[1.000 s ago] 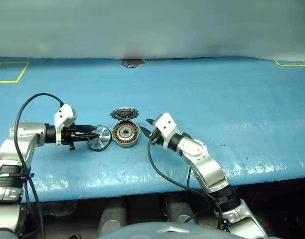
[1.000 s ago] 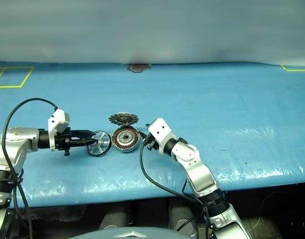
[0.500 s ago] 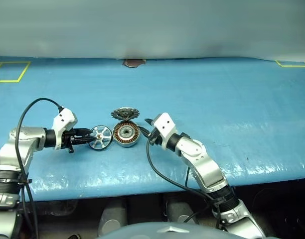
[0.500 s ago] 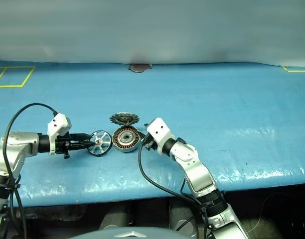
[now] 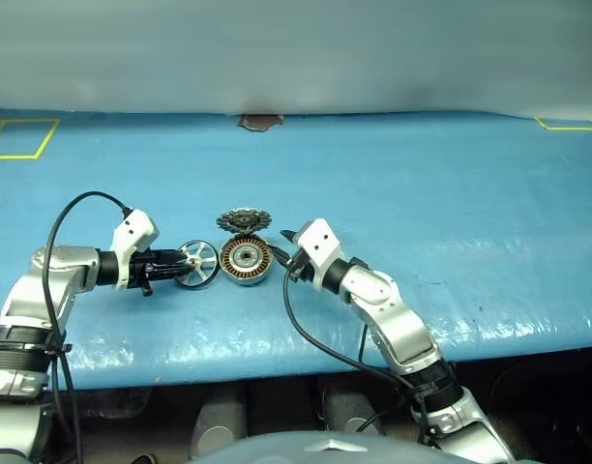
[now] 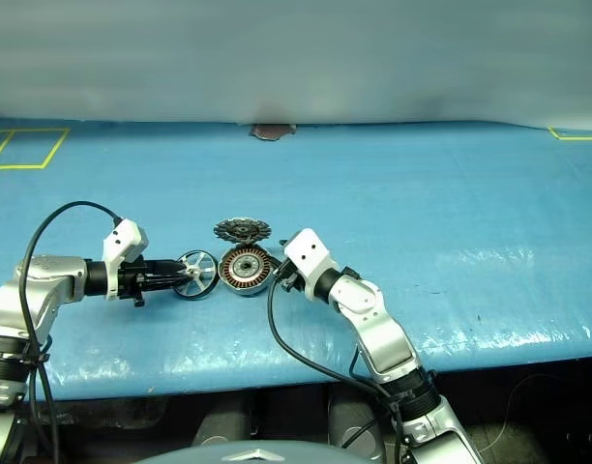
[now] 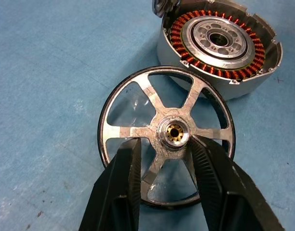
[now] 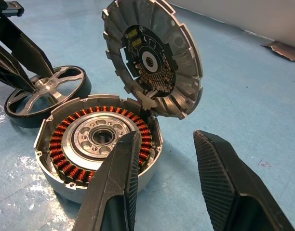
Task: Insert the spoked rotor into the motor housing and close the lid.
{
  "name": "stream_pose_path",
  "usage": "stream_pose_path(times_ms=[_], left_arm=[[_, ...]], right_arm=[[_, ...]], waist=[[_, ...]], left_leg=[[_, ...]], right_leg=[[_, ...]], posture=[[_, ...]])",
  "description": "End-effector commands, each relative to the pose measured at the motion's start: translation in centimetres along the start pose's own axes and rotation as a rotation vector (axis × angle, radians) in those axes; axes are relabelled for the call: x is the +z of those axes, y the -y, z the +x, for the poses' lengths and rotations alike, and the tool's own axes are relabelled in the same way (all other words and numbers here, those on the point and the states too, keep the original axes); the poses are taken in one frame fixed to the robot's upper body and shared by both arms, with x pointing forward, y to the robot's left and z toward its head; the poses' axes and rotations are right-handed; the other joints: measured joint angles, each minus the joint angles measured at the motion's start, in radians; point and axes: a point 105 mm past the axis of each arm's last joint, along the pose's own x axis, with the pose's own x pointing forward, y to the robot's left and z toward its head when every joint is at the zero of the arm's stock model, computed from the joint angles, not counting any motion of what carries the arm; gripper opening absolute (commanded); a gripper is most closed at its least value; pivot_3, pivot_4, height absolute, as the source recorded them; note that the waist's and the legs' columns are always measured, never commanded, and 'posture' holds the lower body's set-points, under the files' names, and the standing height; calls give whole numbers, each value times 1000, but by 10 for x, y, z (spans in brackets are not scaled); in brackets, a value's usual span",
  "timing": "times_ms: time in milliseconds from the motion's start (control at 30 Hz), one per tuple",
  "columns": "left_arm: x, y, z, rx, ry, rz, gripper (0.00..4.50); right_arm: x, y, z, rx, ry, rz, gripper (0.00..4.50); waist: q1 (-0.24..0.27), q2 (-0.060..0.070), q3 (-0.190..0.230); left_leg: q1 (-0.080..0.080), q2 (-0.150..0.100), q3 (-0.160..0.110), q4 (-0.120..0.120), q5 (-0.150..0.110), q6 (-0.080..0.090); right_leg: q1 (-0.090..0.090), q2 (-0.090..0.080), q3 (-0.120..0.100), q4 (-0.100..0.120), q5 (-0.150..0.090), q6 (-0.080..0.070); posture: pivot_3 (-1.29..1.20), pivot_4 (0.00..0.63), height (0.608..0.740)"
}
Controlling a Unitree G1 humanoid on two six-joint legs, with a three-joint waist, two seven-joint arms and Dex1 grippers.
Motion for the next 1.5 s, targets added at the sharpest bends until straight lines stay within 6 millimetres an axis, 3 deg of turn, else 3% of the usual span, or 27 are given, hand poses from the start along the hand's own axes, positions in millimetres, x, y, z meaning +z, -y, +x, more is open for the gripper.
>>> stream_pose_path(times_ms=[33,333,667,867,1067,1267,1500], left_arm=[[10,-2,-4,5,16,35,1701],[-12,-5,-8,23,-143,114,1701],[-16,-8,-3,48,-145,131,1701],[-8,-1,-3,2,-70,83,1701],[-3,-8,-11,29,-60,103,1701],[15,-4,-12,-8,48,57,1701],[10,-10,-16,18,-2,88,1701]], right_arm=[[9,1,-1,-6,37,-12,1882],[10,2,-1,-15,40,-9,1882],[11,2,0,-14,44,-10,1882],[10,1,0,-12,41,-14,1882],[10,1,1,-7,38,-15,1882],[9,-1,2,-1,37,-10,1882],[8,0,1,-11,34,-5,1882]], waist=[[0,0,0],[-1,0,0],[-1,0,0],[0,0,0],[-1,0,0],[-1,0,0],[-1,0,0]], left_leg=[[0,0,0,0,0,0],[0,0,0,0,0,0],[1,0,0,0,0,0],[2,0,0,1,0,0],[1,0,0,0,0,0],[1,0,0,0,0,0],[1,0,0,0,0,0]], right_leg=[[0,0,0,0,0,0],[0,0,0,0,0,0],[0,0,0,1,0,0],[1,0,0,1,0,0],[0,0,0,1,0,0],[0,0,0,1,0,0],[0,0,0,1,0,0]], posture=[[0,150,740],[0,150,740],[0,150,740],[0,150,740],[0,150,740],[0,150,740],[0,150,740]])
